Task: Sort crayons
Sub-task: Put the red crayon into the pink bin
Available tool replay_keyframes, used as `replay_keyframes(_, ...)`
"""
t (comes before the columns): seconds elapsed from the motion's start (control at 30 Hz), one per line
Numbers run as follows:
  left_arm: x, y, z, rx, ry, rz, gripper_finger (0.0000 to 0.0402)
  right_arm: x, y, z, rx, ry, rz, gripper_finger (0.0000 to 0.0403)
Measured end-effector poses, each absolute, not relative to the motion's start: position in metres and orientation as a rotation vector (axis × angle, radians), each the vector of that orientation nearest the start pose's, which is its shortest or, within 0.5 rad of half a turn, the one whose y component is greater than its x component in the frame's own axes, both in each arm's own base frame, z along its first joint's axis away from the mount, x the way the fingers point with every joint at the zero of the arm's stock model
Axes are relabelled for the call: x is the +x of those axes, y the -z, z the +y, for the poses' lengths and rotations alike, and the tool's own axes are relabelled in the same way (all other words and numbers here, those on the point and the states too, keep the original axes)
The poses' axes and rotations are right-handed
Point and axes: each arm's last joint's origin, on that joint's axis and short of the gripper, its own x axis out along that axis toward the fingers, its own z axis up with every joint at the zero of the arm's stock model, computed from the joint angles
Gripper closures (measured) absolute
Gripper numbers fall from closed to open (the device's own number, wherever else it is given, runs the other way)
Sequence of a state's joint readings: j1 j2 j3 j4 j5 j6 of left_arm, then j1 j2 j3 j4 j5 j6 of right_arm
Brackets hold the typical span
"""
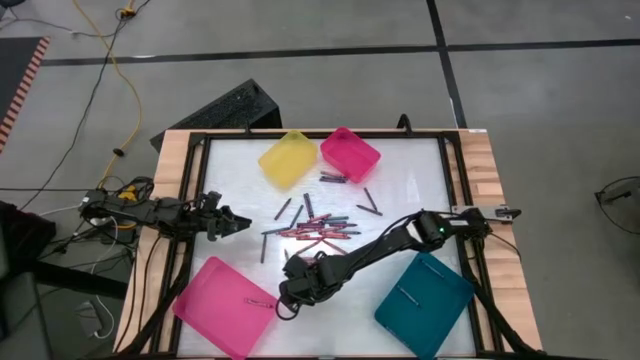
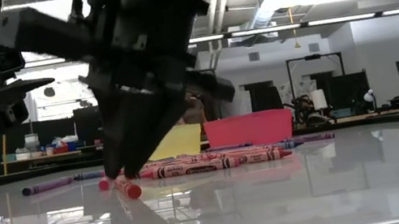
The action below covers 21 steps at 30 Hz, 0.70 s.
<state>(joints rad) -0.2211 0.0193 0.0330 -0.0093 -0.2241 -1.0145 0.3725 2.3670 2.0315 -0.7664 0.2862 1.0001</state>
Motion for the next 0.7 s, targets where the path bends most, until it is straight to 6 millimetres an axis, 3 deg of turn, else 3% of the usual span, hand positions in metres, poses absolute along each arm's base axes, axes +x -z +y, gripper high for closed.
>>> replay_keyframes(0.37, 0.0953, -0.1724, -0.0148, -1.015, 0.0, -0.005, 0.0203, 0.4714, -0.1683, 0.178, 0.571, 0.451, 0.992, 0.035)
replay_keyframes(0.7, 0.0953, -0.1724, -0.0148, -1.015, 0.0, -0.005, 0.0203, 0.471, -0.1687, 0.1784, 0.608, 0.471, 0.99, 0.0396)
